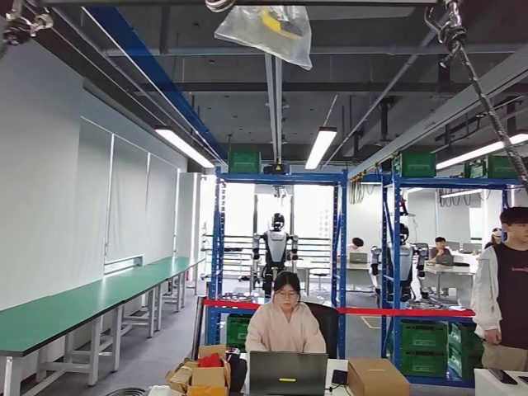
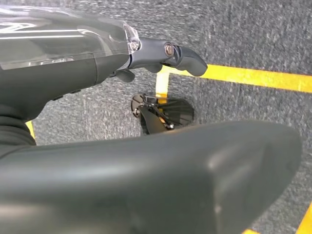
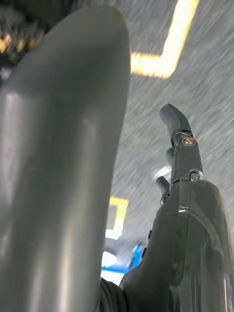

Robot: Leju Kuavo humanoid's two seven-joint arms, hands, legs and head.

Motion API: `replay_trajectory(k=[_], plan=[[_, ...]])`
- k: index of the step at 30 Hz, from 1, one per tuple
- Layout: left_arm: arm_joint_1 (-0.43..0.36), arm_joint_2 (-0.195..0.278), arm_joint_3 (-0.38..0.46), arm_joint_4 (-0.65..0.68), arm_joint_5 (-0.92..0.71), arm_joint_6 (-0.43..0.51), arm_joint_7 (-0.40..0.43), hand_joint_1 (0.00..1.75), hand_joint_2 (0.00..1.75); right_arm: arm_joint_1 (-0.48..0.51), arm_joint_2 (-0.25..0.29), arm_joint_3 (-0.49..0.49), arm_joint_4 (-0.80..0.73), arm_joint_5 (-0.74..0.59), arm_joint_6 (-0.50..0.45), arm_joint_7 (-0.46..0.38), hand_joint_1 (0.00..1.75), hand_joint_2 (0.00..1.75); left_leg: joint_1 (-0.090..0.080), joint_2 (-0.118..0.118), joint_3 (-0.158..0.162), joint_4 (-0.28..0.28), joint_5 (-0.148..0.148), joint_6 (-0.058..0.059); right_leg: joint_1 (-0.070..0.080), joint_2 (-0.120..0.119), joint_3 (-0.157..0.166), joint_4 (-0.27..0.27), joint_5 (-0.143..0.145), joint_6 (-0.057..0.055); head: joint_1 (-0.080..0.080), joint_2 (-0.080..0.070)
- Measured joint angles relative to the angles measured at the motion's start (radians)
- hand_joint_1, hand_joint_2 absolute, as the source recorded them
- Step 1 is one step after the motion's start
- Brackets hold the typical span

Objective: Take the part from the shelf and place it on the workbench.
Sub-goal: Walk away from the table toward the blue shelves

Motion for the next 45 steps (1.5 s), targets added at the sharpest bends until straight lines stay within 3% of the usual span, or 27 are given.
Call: replay_trajectory(k=[2,3,6,7,8,9,10,12,14,15,17,19,21,22,23,24,26,28,30,33,35,37,39,40,41,43,45], plan=[[-0.001,-0.001,-0.005,0.0,-0.005,-0.003,0.002,0.0,0.0,0.001,0.003,-0.007,0.005,-0.001,0.01,0.015,0.0,0.0,0.002,0.003,-0.016,-0.003,0.012,0.016,-0.001,0.003,-0.013,0.005,0.002,0.012,0.0,0.0],[0.0,-0.001,-0.007,0.001,-0.006,-0.005,0.004,0.0,0.0,0.002,0.004,-0.01,0.007,0.001,0.011,0.011,0.0,0.0,0.003,0.005,-0.029,-0.003,0.023,0.025,-0.003,0.005,-0.021,0.021,-0.023,0.019,0.0,0.0],[0.0,-0.002,-0.012,0.001,-0.006,-0.006,0.003,0.0,0.0,0.002,0.006,-0.015,0.008,0.017,0.011,-0.02,0.0,0.0,0.003,0.009,-0.073,-0.003,0.06,0.039,-0.012,0.008,-0.051,0.164,-0.168,0.036,-0.001,0.0],[0.0,-0.002,-0.013,0.001,-0.006,-0.006,0.002,0.0,0.0,0.001,0.006,-0.015,0.009,0.022,0.011,-0.035,0.0,0.0,0.002,0.01,-0.088,-0.002,0.072,0.039,-0.015,0.008,-0.056,0.222,-0.195,0.039,-0.001,0.0],[0.0,-0.002,-0.013,0.001,-0.005,-0.006,0.002,0.0,0.0,0.001,0.007,-0.015,0.009,0.027,0.011,-0.048,0.0,0.0,0.002,0.011,-0.104,0.0,0.084,0.038,-0.016,0.008,-0.052,0.26,-0.196,0.042,-0.001,0.0],[0.0,-0.002,-0.013,0.001,-0.005,-0.006,0.001,0.0,0.0,-0.001,0.007,-0.016,0.009,0.031,0.011,-0.063,0.0,0.0,0.001,0.012,-0.119,0.001,0.095,0.037,-0.017,0.008,-0.033,0.268,-0.174,0.043,-0.001,0.0],[-0.001,-0.002,-0.013,0.001,-0.005,-0.006,0.0,0.0,0.0,-0.002,0.007,-0.016,0.009,0.036,0.011,-0.075,0.0,0.0,0.001,0.013,-0.133,0.002,0.106,0.036,-0.017,0.008,0.003,0.239,-0.142,0.041,-0.001,0.0],[-0.002,-0.003,-0.013,0.001,-0.003,-0.006,-0.001,0.0,0.0,-0.007,0.007,-0.017,0.009,0.042,0.011,-0.094,0.0,0.0,-0.002,0.013,-0.153,0.004,0.125,0.031,-0.014,0.011,0.118,0.09,-0.1,0.031,-0.001,0.0],[-0.002,-0.004,-0.013,0.001,-0.001,-0.006,-0.003,0.0,0.0,-0.013,0.007,-0.021,0.009,0.042,0.01,-0.105,0.0,0.0,-0.004,0.013,-0.165,0.006,0.144,0.022,-0.009,0.013,0.216,-0.06,-0.107,0.018,-0.001,0.0],[-0.003,-0.004,-0.013,0.001,-0.001,-0.006,-0.003,0.0,0.0,-0.016,0.007,-0.023,0.009,0.039,0.01,-0.107,0.0,0.0,-0.004,0.013,-0.17,0.006,0.154,0.017,-0.006,0.014,0.236,-0.099,-0.112,0.012,-0.001,0.0],[-0.002,-0.004,-0.013,0.001,0.0,-0.006,-0.003,0.0,0.0,-0.018,0.008,-0.029,0.011,0.035,0.01,-0.109,0.0,0.0,-0.002,0.012,-0.182,0.006,0.163,0.005,-0.007,0.011,0.226,-0.112,-0.103,0.001,-0.001,0.0],[0.001,-0.004,-0.013,0.001,0.001,-0.005,-0.003,0.0,0.0,-0.018,0.008,-0.034,0.012,0.029,0.008,-0.106,0.0,0.0,-0.001,0.007,-0.201,0.046,0.107,-0.005,-0.009,0.006,0.202,-0.113,-0.081,-0.015,0.0,0.0],[0.003,-0.004,-0.013,0.001,0.003,-0.004,-0.001,0.0,0.0,-0.016,0.009,-0.043,0.013,0.019,0.004,-0.094,0.0,0.0,0.0,0.004,-0.23,0.162,0.005,-0.011,-0.008,0.002,0.172,-0.109,-0.062,-0.024,0.0,0.0],[0.003,-0.004,-0.013,0.001,0.005,-0.003,0.002,0.0,0.0,-0.015,0.009,-0.049,0.013,0.014,0.002,-0.085,0.0,0.0,0.001,0.003,-0.244,0.231,-0.026,-0.013,-0.007,0.0,0.156,-0.104,-0.054,-0.026,0.0,0.0],[0.004,-0.004,-0.013,0.001,0.007,-0.002,0.005,0.0,0.0,-0.015,0.009,-0.054,0.013,0.01,0.0,-0.076,0.0,0.44,0.001,0.003,-0.249,0.284,-0.031,-0.015,-0.006,0.0,0.14,-0.099,-0.047,-0.026,0.0,0.0],[0.004,-0.004,-0.013,0.001,0.009,0.0,0.008,0.0,0.0,-0.015,0.009,-0.059,0.013,0.007,-0.001,-0.07,0.0,0.87,0.001,0.003,-0.243,0.307,-0.013,-0.016,-0.005,-0.001,0.123,-0.091,-0.041,-0.025,0.0,0.0],[0.003,-0.004,-0.013,0.001,0.011,0.003,0.014,0.0,0.0,-0.015,0.01,-0.069,0.013,0.003,-0.002,-0.061,0.0,1.75,0.001,0.003,-0.178,0.241,0.045,-0.014,-0.005,0.0,0.094,-0.073,-0.032,-0.021,0.0,0.0],[0.0,-0.004,-0.013,0.001,0.014,0.004,0.021,0.0,0.0,-0.015,0.011,-0.076,0.013,0.006,-0.006,-0.05,0.0,1.75,0.0,0.003,-0.081,0.096,0.061,-0.008,-0.002,0.001,0.07,-0.05,-0.029,-0.015,0.0,0.0],[-0.002,-0.004,-0.012,0.001,0.017,0.005,0.027,0.0,0.0,-0.016,0.011,-0.078,0.013,0.016,-0.011,-0.043,0.0,1.75,-0.002,0.002,-0.036,0.013,0.045,-0.002,0.001,0.001,0.052,-0.033,-0.023,-0.006,0.0,0.0],[-0.003,-0.005,-0.012,0.001,0.019,0.006,0.031,0.0,0.0,-0.017,0.01,-0.079,0.013,0.025,-0.015,-0.04,0.0,1.75,0.004,0.003,-0.046,-0.004,0.043,0.012,0.001,0.004,0.03,-0.012,-0.028,0.011,0.0,0.0],[-0.003,-0.006,-0.012,0.001,0.019,0.006,0.031,0.0,0.0,-0.016,0.01,-0.08,0.013,0.03,-0.016,-0.037,0.0,1.75,0.008,0.004,-0.055,-0.007,0.051,0.027,-0.005,0.008,-0.005,0.067,-0.082,0.025,0.0,0.0],[-0.002,-0.006,-0.012,0.001,0.02,0.006,0.032,0.0,0.87,-0.014,0.01,-0.08,0.013,0.041,-0.022,-0.032,0.0,1.75,0.007,0.006,-0.064,-0.006,0.058,0.037,-0.015,0.009,-0.058,0.204,-0.15,0.041,0.0,0.0],[-0.001,-0.006,-0.012,0.001,0.02,0.007,0.033,0.0,1.75,-0.013,0.01,-0.079,0.013,0.05,-0.029,-0.027,0.0,0.87,0.006,0.007,-0.067,-0.005,0.061,0.039,-0.024,0.009,-0.072,0.264,-0.161,0.053,0.0,0.0],[-0.001,-0.006,-0.012,0.001,0.02,0.007,0.033,0.0,1.75,-0.012,0.01,-0.079,0.013,0.051,-0.032,-0.026,0.0,0.44,0.006,0.008,-0.066,-0.004,0.062,0.04,-0.029,0.009,-0.05,0.232,-0.138,0.059,0.0,0.0],[-0.001,-0.007,-0.012,0.001,0.02,0.007,0.033,0.0,1.75,-0.012,0.01,-0.08,0.013,0.049,-0.032,-0.025,0.0,0.0,0.007,0.007,-0.064,-0.004,0.062,0.039,-0.033,0.008,-0.011,0.163,-0.102,0.063,0.0,0.0],[-0.003,-0.007,-0.012,0.001,0.02,0.007,0.034,0.0,1.75,-0.014,0.01,-0.082,0.013,0.041,-0.032,-0.026,0.0,0.0,0.004,0.007,-0.065,-0.001,0.06,0.037,-0.037,0.009,0.068,0.011,-0.049,0.069,0.0,0.0],[-0.004,-0.007,-0.012,0.001,0.019,0.008,0.033,0.0,1.75,-0.016,0.011,-0.087,0.013,0.034,-0.031,-0.028,0.0,0.0,-0.002,0.007,-0.07,0.002,0.06,0.033,-0.038,0.011,0.095,-0.052,-0.04,0.063,0.0,0.0]])
